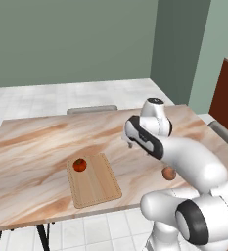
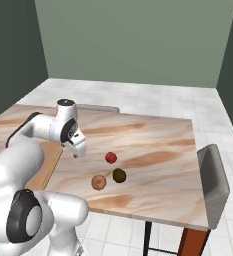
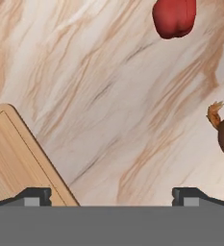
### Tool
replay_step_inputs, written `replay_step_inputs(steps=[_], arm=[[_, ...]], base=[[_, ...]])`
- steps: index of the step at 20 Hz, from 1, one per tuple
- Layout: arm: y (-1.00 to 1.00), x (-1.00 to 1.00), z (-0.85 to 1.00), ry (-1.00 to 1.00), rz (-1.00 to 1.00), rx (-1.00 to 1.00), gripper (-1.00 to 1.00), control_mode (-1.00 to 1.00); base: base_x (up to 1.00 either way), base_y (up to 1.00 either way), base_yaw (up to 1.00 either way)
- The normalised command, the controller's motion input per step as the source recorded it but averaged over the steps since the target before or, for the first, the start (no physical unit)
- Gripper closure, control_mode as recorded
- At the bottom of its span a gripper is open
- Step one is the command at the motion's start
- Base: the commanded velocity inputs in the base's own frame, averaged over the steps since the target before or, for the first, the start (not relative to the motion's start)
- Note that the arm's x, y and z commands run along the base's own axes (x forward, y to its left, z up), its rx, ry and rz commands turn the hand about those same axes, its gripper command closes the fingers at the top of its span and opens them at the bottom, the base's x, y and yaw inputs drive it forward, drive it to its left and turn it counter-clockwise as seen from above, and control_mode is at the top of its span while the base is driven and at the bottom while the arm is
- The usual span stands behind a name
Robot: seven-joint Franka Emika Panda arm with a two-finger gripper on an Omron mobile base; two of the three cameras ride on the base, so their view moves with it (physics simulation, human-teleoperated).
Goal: Place the avocado, onion, tomato, and bell pepper on the cutting board.
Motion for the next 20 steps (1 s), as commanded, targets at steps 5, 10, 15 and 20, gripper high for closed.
replay_step_inputs(steps=[5, 10, 15, 20], arm=[[-0.44, 0.12, 0.05, 0.09, 0.09, 0.0, -1.0, -1.0], [-0.37, 0.09, 0.0, 0.01, 0.22, 0.0, -1.0, -1.0], [-0.31, 0.21, 0.0, 0.0, 0.29, -0.01, -1.0, -1.0], [-0.36, 0.13, -0.08, 0.0, 0.22, -0.03, -1.0, -1.0]], base=[[0.0, 0.0, 0.0], [0.0, 0.0, 0.0], [0.0, 0.0, 0.0], [0.0, 0.0, 0.0]])
